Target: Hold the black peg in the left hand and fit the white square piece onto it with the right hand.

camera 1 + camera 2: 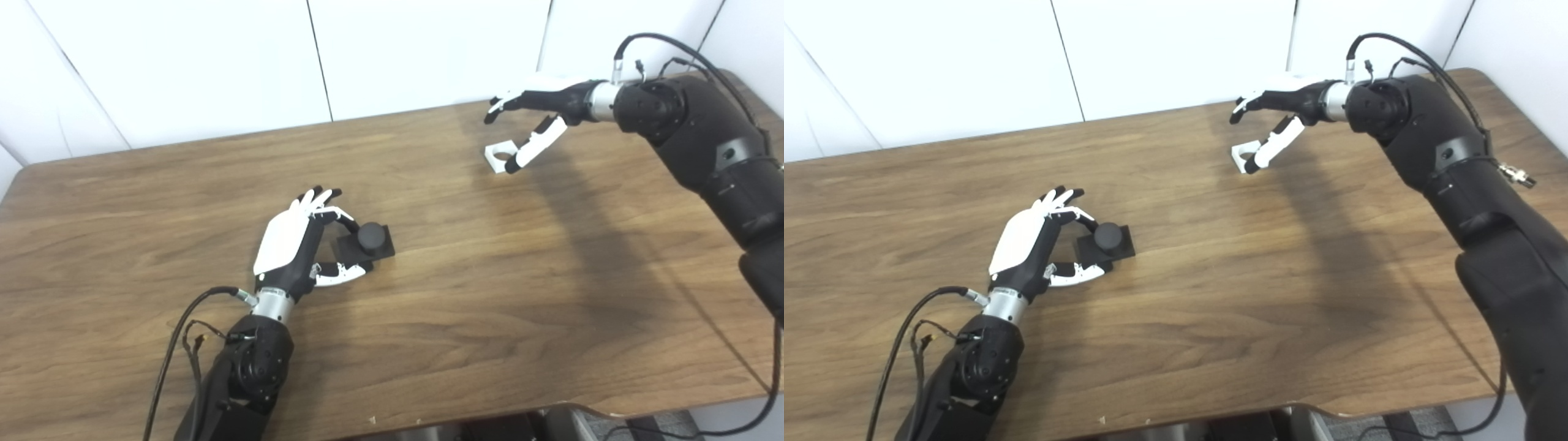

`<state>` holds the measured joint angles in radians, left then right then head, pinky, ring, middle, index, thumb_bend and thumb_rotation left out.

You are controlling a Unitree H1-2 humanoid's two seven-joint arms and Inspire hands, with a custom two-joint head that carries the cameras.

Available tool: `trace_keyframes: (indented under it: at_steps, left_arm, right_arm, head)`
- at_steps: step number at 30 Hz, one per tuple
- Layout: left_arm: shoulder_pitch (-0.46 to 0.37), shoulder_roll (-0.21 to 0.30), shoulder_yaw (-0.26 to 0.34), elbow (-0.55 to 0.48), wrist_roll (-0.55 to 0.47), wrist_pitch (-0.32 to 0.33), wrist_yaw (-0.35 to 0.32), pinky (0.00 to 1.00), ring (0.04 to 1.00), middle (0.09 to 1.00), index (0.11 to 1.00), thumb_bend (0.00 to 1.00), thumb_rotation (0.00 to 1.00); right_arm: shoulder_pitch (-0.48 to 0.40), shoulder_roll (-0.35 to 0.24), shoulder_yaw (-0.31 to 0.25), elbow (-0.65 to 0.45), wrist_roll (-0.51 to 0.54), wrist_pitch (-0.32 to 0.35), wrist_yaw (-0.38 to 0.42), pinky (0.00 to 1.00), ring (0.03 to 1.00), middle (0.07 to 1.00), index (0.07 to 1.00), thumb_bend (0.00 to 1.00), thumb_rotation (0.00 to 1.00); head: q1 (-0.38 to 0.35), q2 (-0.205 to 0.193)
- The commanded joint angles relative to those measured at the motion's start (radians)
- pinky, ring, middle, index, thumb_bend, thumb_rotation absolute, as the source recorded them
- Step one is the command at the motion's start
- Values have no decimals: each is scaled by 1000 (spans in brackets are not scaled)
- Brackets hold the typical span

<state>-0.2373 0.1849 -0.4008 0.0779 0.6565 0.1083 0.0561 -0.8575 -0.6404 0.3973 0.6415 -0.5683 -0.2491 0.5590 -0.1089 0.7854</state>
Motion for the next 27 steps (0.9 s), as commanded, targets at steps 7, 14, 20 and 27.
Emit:
trace_keyframes:
  at_steps: [7,14,20,27]
  left_arm:
    - [28,22,-16,39,33,20,-44,1000,992,927,493,514,84]
    - [30,17,-17,40,33,24,-43,1000,992,928,493,514,83]
    - [28,13,-15,40,30,25,-41,1000,994,927,492,513,83]
    - [24,9,-15,33,29,37,-53,1000,999,931,492,513,85]
  right_arm:
    - [-53,-25,5,27,-29,-34,-37,991,999,971,865,1000,598]
    - [-34,-20,0,63,-36,-79,-94,976,978,950,813,1000,488]
    - [-20,-3,-5,102,-35,-104,-156,998,974,937,797,970,452]
    - [-18,27,14,129,-67,-115,-219,995,959,928,796,924,481]
  head:
    - [4,4]
    - [15,9]
    - [22,10]
    - [36,13]
